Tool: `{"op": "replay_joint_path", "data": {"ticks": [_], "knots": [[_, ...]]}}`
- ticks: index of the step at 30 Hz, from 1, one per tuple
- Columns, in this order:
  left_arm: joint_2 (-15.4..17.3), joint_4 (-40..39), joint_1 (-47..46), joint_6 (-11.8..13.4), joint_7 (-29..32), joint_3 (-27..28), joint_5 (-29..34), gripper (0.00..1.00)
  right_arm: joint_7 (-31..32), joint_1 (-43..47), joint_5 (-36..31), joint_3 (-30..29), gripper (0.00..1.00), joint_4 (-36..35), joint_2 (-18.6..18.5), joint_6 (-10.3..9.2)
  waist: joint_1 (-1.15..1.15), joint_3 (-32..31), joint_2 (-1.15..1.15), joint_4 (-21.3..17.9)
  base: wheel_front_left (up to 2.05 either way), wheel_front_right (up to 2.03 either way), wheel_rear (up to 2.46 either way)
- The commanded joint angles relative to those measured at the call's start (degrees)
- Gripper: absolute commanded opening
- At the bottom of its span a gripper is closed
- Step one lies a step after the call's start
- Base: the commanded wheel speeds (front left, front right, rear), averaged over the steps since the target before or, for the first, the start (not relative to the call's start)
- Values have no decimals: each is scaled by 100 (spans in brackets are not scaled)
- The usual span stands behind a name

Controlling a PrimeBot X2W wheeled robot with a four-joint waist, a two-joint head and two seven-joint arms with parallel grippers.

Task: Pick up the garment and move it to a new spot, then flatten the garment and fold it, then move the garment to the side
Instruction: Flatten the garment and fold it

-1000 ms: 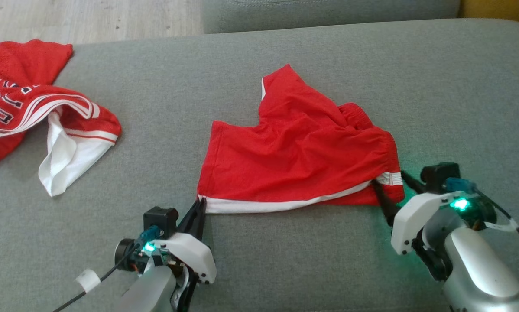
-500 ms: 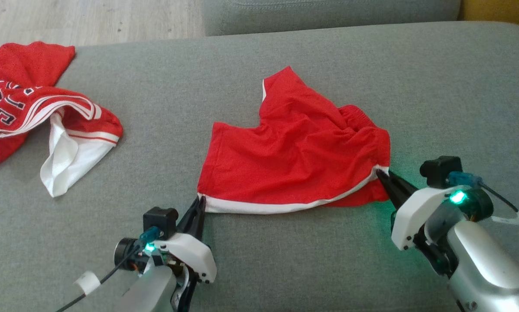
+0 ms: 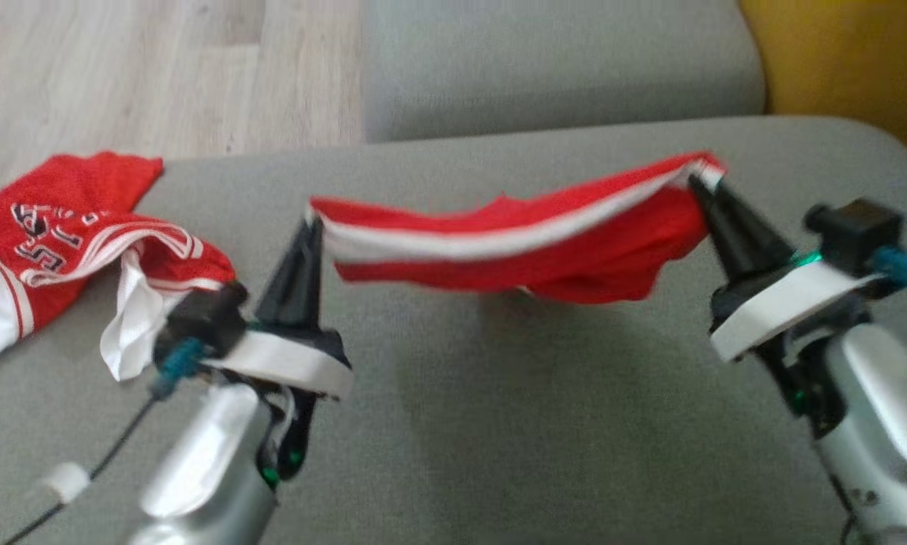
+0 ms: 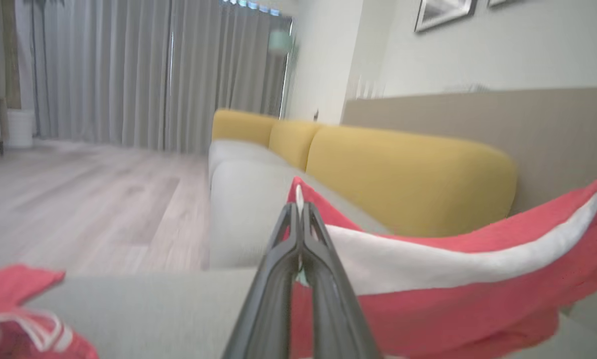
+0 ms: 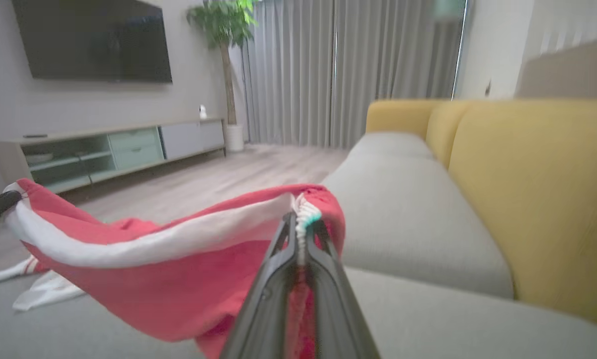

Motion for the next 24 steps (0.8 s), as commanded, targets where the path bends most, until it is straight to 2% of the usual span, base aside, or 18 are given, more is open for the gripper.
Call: {"op": "replay_joint_path", "data": {"ticks": [1,3,11,15,19,24], "knots": [[283,-659,-214,97,-24,331,18,0,-21,-29,-89,-170,0,-548,-145,42,1,-230,0,-29,0,0,0],[374,-963,-212,136,46,381,8,0,22,25,-137,-283,0,-784,-164,42,1,-278,0,-37,0,0,0],[1149,-3265,-417,457,990,753,-18,0,738,527,-399,-1053,0,-2872,-92,42,1,-470,0,-153,0,0,0],[1377,-3853,-644,545,1501,865,-100,0,1224,609,-488,-1140,0,-3581,-87,42,1,-391,0,-216,0,0,0],[1439,-3753,-870,547,1852,853,-196,0,1521,496,-368,-1021,0,-3591,14,42,1,-156,0,-241,0,0,0],[1444,-2956,-1418,402,1959,879,-237,0,1508,-212,-172,-660,0,-2834,155,42,1,342,0,-306,0,0,0]]}}
